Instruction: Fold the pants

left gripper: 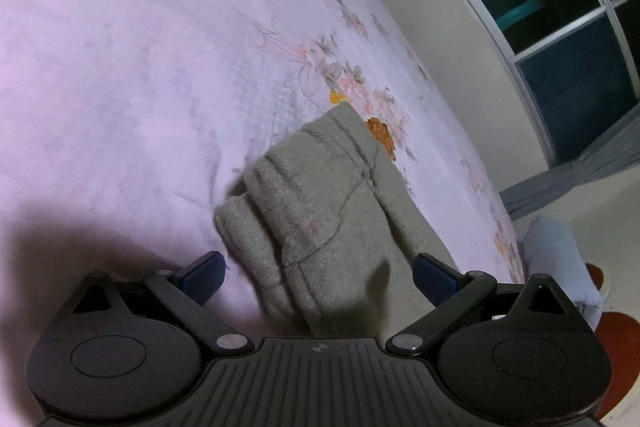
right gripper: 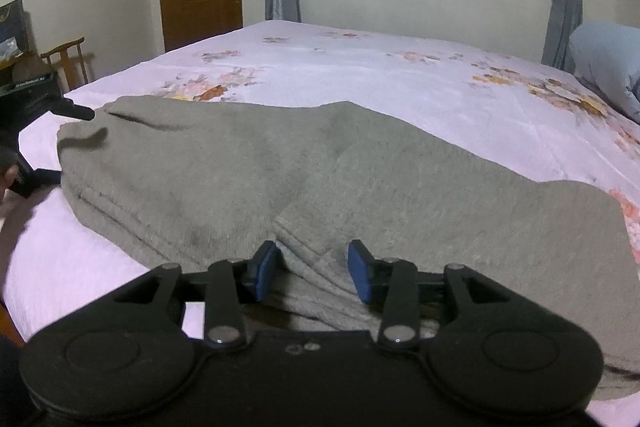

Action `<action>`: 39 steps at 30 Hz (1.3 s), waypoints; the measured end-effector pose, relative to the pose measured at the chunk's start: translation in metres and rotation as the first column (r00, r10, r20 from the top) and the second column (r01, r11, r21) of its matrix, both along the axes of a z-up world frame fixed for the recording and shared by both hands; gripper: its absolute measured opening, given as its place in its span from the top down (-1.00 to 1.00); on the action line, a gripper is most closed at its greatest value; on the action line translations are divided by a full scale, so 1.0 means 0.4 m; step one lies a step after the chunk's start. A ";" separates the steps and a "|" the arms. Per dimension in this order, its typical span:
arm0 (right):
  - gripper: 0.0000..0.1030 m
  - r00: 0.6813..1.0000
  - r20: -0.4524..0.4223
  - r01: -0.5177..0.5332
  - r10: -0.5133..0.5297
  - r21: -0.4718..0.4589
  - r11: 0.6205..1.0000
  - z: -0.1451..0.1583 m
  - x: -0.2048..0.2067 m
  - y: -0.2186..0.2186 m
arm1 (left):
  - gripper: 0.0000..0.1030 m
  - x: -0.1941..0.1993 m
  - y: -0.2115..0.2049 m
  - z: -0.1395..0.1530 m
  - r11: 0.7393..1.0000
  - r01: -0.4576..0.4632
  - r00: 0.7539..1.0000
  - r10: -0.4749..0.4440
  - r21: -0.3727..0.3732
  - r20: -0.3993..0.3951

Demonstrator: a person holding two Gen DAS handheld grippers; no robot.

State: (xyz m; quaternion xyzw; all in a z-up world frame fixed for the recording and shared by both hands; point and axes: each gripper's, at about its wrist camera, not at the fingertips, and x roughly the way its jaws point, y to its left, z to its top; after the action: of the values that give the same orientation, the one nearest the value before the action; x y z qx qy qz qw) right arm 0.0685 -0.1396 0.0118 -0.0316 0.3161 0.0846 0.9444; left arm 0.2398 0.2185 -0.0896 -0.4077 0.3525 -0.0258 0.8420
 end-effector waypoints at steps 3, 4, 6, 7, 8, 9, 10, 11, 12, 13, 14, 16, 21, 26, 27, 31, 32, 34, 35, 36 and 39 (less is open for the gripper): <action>0.38 1.000 0.018 0.020 -0.020 0.015 1.000 0.005 -0.014 -0.004 | -0.28 0.013 -0.004 0.004 1.000 -0.004 1.000 0.004 0.029 0.001; 0.38 0.999 0.022 0.026 -0.027 0.018 0.999 0.005 -0.017 -0.004 | -0.05 0.016 0.001 -0.004 1.000 -0.007 1.000 0.007 0.020 -0.010; 0.41 0.999 0.028 0.036 -0.037 0.019 0.999 0.007 -0.022 -0.005 | 0.09 0.027 0.013 -0.021 1.000 -0.002 1.000 0.002 -0.020 -0.006; 0.41 0.998 0.041 0.045 -0.046 0.021 0.999 0.012 -0.026 -0.007 | 0.12 0.026 0.013 -0.019 1.000 0.003 1.000 -0.003 -0.017 0.003; 0.41 0.997 0.054 0.055 -0.056 0.025 0.998 0.018 -0.029 -0.010 | 0.17 0.020 0.014 -0.017 1.000 0.003 1.000 -0.003 -0.016 0.012; 0.41 0.995 0.070 0.066 -0.068 0.033 0.997 0.025 -0.033 -0.014 | 0.21 0.013 0.013 -0.013 1.000 0.002 1.000 -0.002 -0.011 0.022; 0.41 0.993 0.083 0.078 -0.081 0.038 0.996 0.031 -0.033 -0.017 | 0.22 0.008 0.011 -0.009 1.000 0.003 1.000 -0.003 0.000 0.030; 0.41 0.991 0.095 0.089 -0.092 0.042 0.995 0.036 -0.032 -0.020 | 0.24 0.004 0.009 -0.003 1.000 0.003 0.999 -0.004 0.013 0.040; 0.40 0.989 0.104 0.099 -0.103 0.045 0.994 0.041 -0.028 -0.023 | 0.25 0.003 0.006 0.001 1.000 0.006 0.999 -0.007 0.024 0.045; 0.39 0.989 0.102 0.107 -0.110 0.038 0.994 0.041 -0.020 -0.021 | 0.26 0.003 0.004 0.008 0.999 0.012 0.999 -0.014 0.037 0.051; 0.41 0.989 0.097 0.113 -0.115 0.028 0.993 0.039 -0.012 -0.018 | 0.26 0.002 0.004 0.012 0.999 0.013 0.998 -0.015 0.036 0.054; 0.41 0.987 0.108 0.114 -0.121 0.064 0.991 0.045 -0.020 -0.021 | 0.27 0.002 0.010 0.021 0.999 0.019 0.998 -0.020 0.030 0.053; 0.38 0.963 0.229 0.129 -0.141 0.066 0.989 0.071 -0.060 -0.024 | 0.29 -0.003 0.015 0.044 0.997 0.048 0.997 -0.052 0.067 0.060; 0.38 0.996 -0.023 0.090 -0.090 0.003 0.996 -0.014 0.052 -0.011 | 0.30 0.006 -0.002 0.078 0.992 0.063 0.994 -0.072 0.114 0.080; 0.38 0.997 0.010 0.072 -0.072 -0.029 0.997 -0.019 0.043 -0.004 | 0.31 0.004 -0.007 0.091 0.989 0.069 0.993 -0.081 0.133 0.090; 0.41 0.990 0.126 0.065 -0.062 -0.016 0.998 0.004 -0.002 -0.023 | 0.32 0.001 -0.029 0.146 0.977 0.094 0.985 -0.119 0.194 0.123; 0.37 0.979 0.189 0.073 -0.078 0.034 0.997 0.021 -0.029 -0.030 | 0.32 -0.001 -0.032 0.154 0.974 0.097 0.984 -0.125 0.205 0.129; 0.32 0.992 0.128 0.016 -0.021 0.041 0.999 0.010 -0.024 -0.007 | 0.32 -0.003 -0.030 0.162 0.975 0.095 0.983 -0.124 0.202 0.135; -0.09 0.999 0.027 -0.034 0.034 -0.001 0.999 -0.019 0.000 0.020 | 0.32 -0.003 -0.030 0.164 0.976 0.092 0.984 -0.120 0.198 0.133; -0.14 0.998 0.040 -0.044 0.048 -0.100 0.994 -0.047 -0.004 0.050 | 0.32 -0.008 -0.032 0.170 0.977 0.089 0.984 -0.117 0.196 0.135; -0.13 0.998 0.049 -0.033 0.035 -0.055 0.998 -0.040 -0.003 0.034 | 0.33 -0.018 -0.055 0.198 0.966 0.101 0.977 -0.141 0.239 0.160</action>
State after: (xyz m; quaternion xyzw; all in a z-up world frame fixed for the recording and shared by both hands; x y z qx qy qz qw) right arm 0.0671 -0.1262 -0.0042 -0.0648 0.2941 0.0912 0.9492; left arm 0.2327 0.1964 -0.0104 -0.2813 0.3017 -0.0723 0.9081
